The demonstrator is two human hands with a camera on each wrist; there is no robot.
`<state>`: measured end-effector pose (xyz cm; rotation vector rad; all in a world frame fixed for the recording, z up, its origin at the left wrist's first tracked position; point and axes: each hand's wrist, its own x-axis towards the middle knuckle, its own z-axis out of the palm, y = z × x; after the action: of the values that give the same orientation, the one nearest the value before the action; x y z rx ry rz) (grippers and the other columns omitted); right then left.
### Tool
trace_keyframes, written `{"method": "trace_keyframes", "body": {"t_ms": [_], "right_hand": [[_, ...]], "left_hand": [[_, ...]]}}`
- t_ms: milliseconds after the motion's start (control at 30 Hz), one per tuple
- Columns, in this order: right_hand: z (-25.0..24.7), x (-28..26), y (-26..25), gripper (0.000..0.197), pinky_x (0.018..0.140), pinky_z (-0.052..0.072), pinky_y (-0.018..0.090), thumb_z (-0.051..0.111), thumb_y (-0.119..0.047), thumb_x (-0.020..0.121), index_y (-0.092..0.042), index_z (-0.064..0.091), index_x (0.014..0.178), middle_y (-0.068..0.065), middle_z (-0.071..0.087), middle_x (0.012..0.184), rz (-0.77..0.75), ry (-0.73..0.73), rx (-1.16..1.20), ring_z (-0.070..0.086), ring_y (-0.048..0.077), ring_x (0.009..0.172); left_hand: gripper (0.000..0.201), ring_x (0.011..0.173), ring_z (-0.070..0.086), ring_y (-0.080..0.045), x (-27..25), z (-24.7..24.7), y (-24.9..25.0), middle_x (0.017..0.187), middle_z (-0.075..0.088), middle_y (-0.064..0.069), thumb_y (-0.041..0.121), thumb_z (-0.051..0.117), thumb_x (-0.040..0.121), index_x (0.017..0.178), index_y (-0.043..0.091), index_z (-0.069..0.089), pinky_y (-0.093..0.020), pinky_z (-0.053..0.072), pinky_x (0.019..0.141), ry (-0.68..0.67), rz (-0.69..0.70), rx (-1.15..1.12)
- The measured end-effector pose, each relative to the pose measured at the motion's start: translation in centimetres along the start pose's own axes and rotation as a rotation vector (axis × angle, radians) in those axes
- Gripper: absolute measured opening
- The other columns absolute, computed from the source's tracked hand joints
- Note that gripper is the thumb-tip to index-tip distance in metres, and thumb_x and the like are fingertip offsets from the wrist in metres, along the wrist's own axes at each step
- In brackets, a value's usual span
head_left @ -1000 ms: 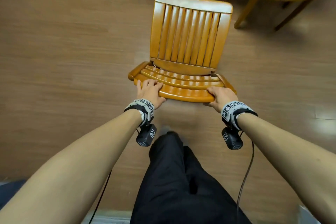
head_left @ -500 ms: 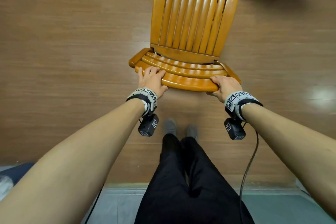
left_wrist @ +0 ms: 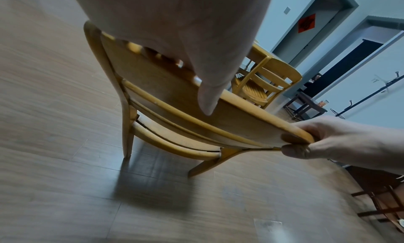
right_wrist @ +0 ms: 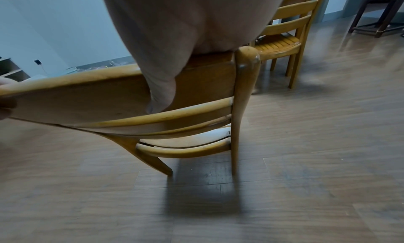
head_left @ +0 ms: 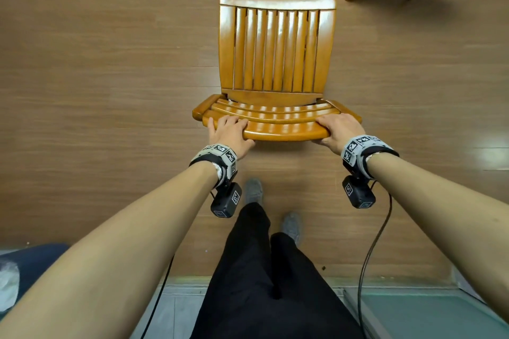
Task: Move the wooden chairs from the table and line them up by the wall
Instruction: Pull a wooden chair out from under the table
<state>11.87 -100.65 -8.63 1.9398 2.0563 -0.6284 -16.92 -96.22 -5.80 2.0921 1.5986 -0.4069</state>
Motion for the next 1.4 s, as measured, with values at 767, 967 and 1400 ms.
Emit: {"method": "trace_keyframes", "body": {"t_ms": [767, 967, 1400], "right_hand": [[-7.0, 4.1, 1.6, 0.011, 0.091, 0.043, 0.037, 0.066, -0.03, 0.082, -0.022, 0.064, 0.089, -0.001, 0.067, 0.095, 0.1, 0.071, 0.087, 0.06, 0.024, 0.095], [-12.5, 1.2, 5.7, 0.048, 0.099, 0.045, 0.039, 0.063, -0.022, 0.089, -0.016, 0.057, 0.137, 0.007, 0.057, 0.136, 0.23, 0.033, 0.307, 0.052, 0.028, 0.127], [-28.7, -0.5, 31.2, 0.055, 0.101, 0.045, 0.037, 0.059, -0.032, 0.091, -0.023, 0.051, 0.144, 0.004, 0.054, 0.145, 0.324, 0.075, 0.236, 0.053, 0.028, 0.129]], "left_hand": [[0.054, 0.135, 0.036, -0.032, 6.2, -6.3, 3.5, 0.143, 0.047, -0.008, 0.04, 0.053, 0.084, 0.136, 0.023, 0.052, -0.061, 0.015, 0.113, -0.167, -0.116, 0.11], [0.062, 0.106, 0.058, -0.029, 7.3, -11.3, 10.0, 0.133, 0.059, -0.011, 0.035, 0.057, 0.085, 0.143, 0.018, 0.047, -0.037, 0.049, 0.09, -0.337, -0.066, -0.013], [0.062, 0.128, 0.051, -0.03, 14.4, -25.0, 37.0, 0.145, 0.052, -0.012, 0.032, 0.057, 0.09, 0.147, 0.013, 0.044, -0.034, 0.043, 0.099, -0.021, 0.131, 0.031]]}}
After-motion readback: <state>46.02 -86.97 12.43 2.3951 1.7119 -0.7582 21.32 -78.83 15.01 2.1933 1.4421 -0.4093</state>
